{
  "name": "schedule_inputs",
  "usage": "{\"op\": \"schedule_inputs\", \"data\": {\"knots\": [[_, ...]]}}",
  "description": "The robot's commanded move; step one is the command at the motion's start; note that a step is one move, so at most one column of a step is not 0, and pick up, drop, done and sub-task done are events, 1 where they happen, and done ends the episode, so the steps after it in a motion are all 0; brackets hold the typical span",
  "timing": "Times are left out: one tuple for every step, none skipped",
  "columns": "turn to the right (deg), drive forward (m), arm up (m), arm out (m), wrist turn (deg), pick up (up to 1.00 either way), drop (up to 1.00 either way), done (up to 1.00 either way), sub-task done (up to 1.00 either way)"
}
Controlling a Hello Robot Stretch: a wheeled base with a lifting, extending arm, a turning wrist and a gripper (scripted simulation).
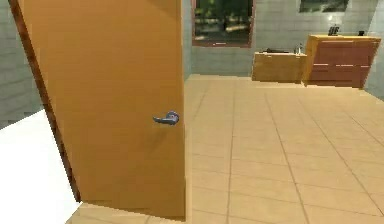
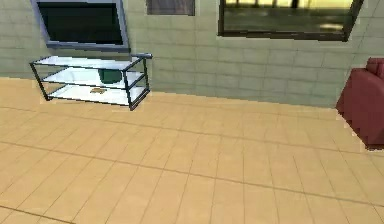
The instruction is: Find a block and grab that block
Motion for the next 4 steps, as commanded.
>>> {"op": "schedule_inputs", "data": {"knots": [[-45.0,0.0,0.0,0.0,0.0,0.0,0.0,0.0,0.0],[-30.0,0.0,0.0,0.0,0.0,0.0,0.0,0.0,0.0],[0.0,0.6,0.0,0.0,0.0,0.0,0.0,0.0,0.0],[-24.0,0.0,0.0,0.0,0.0,0.0,0.0,0.0,0.0]]}}
